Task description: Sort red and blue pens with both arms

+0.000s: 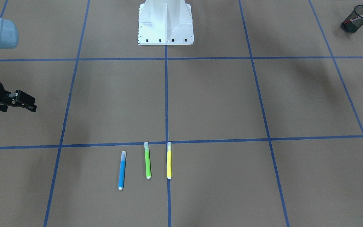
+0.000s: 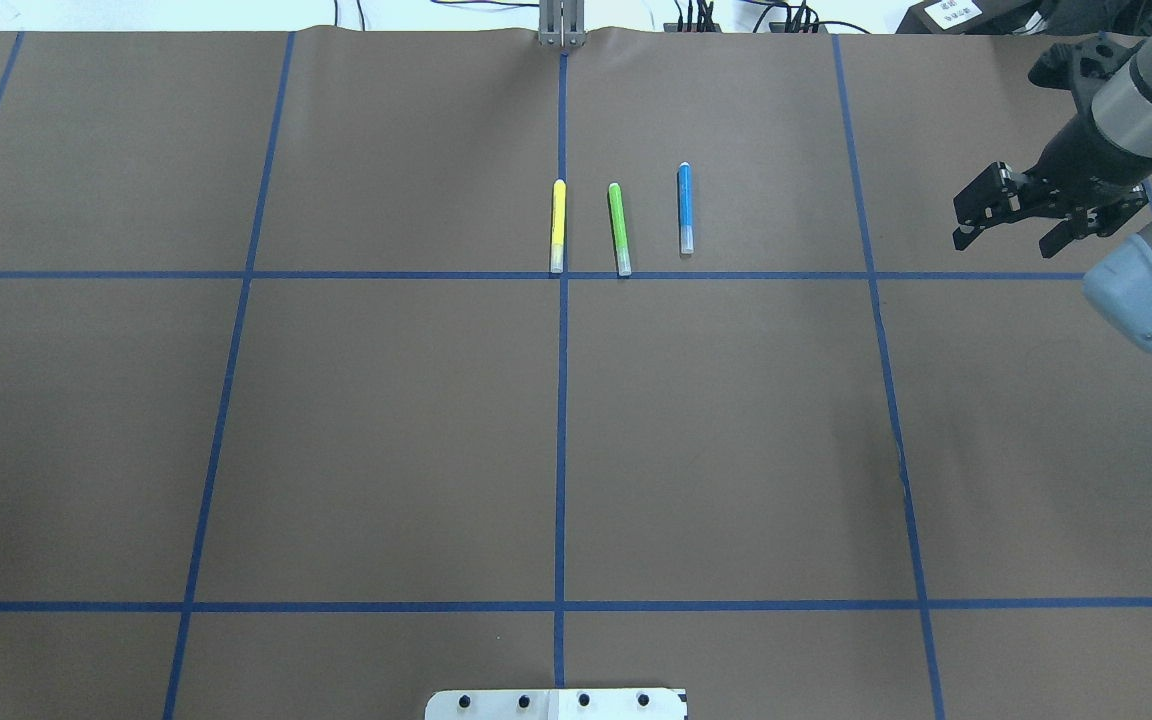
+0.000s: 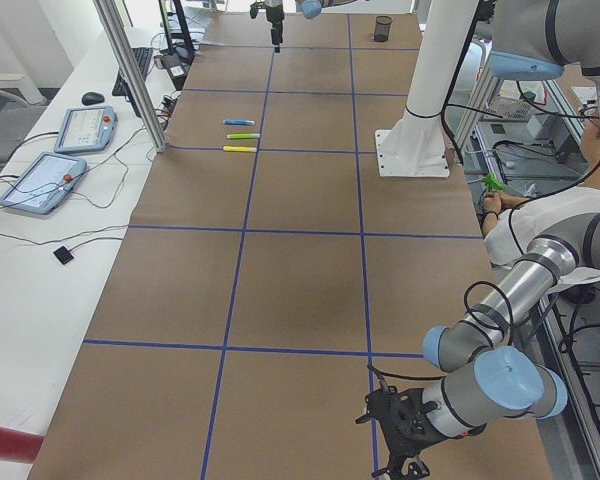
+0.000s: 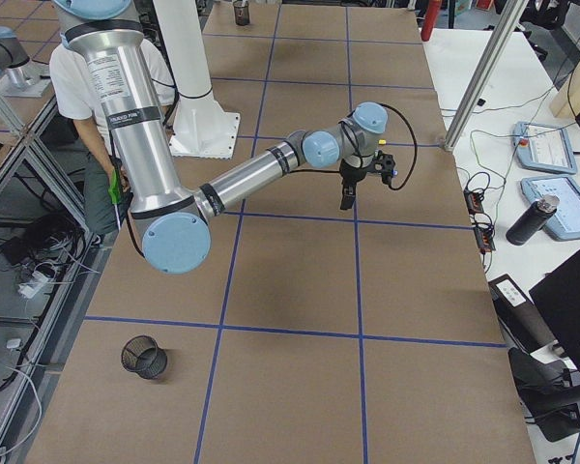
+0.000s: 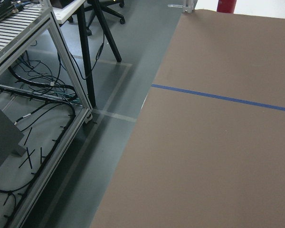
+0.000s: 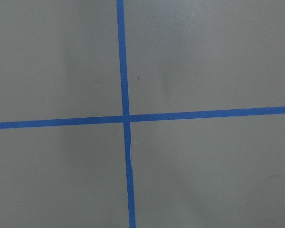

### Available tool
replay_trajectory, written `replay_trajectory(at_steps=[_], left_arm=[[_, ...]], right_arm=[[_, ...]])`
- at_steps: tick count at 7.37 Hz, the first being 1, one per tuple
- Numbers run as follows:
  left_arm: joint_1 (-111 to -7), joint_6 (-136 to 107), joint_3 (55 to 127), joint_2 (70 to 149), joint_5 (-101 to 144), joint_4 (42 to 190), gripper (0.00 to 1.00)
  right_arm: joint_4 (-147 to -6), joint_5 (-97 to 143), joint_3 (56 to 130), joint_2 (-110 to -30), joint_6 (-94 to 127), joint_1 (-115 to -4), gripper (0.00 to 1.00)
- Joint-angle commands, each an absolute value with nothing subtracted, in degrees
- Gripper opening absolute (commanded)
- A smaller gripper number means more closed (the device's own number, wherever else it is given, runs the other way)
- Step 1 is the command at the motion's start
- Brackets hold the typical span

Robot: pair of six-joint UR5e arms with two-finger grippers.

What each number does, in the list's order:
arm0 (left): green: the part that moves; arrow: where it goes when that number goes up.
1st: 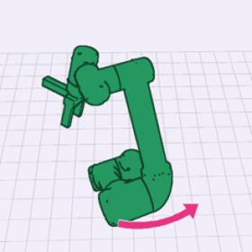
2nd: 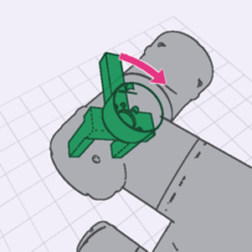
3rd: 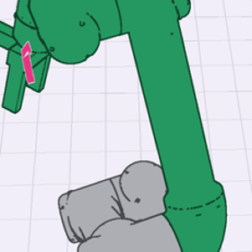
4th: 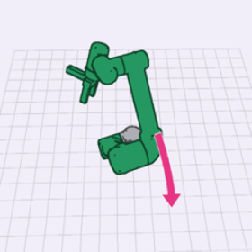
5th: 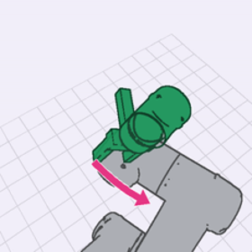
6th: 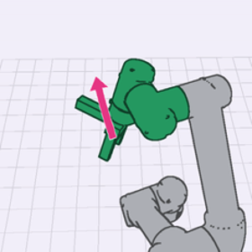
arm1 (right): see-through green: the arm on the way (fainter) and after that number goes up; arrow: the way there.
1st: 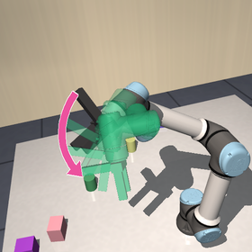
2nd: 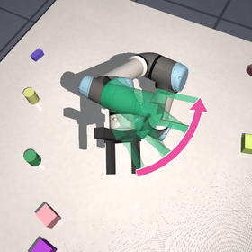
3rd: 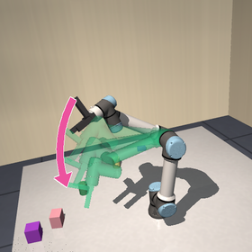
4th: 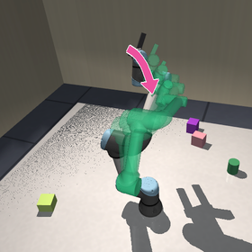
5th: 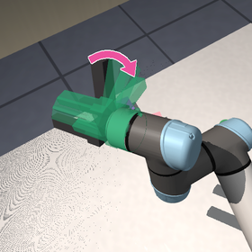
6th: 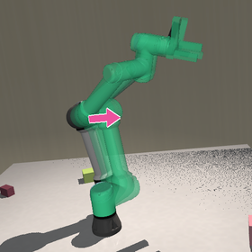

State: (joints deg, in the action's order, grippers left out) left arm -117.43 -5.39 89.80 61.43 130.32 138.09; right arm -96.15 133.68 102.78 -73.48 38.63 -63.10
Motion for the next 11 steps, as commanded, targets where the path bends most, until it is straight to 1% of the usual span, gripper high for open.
replay_trajectory(at_steps=[1,3,4,5,7,8,9,10,11], left_arm=[[-104.21,-12.1,89.82,66.86,130.78,135.37,0.92],[-96.18,-14.59,89.83,72.92,132.87,129.5,0.93],[-94.5,-14.68,89.82,76.69,135.67,124.85,0.94],[-92.31,-14.68,89.82,78.99,136.14,122.11,0.95],[-89.39,-14.77,89.91,85.22,137.63,114.91,0.95],[-88.34,-14.77,89.91,86.82,137.64,113.48,0.95],[-87.11,-14.77,90.0,88.31,137.64,111.55,0.96],[-86.75,-14.77,90.0,88.42,137.72,111.36,0.96],[-86.66,-14.77,90.26,88.5,137.81,111.27,0.96]], right_arm=[[-96.15,133.68,102.57,-73.48,38.58,-63.11,1.0],[-96.07,133.51,102.48,-72.6,38.58,-62.76,1.0],[-96.06,133.33,100.91,-70.16,38.67,-62.32,1.0],[-96.06,133.24,97.68,-67.18,38.67,-61.97,1.0],[-95.98,132.37,90.3,-59.89,38.76,-61.44,1.0],[-91.36,132.02,85.57,-57.68,39.8,-61.35,1.0],[-80.62,131.84,77.43,-54.87,47.04,-59.78,1.0],[-73.29,128.79,72.04,-51.89,53.9,-57.85,1.0],[-72.69,124.24,67.98,-47.68,56.4,-55.13,1.0]])
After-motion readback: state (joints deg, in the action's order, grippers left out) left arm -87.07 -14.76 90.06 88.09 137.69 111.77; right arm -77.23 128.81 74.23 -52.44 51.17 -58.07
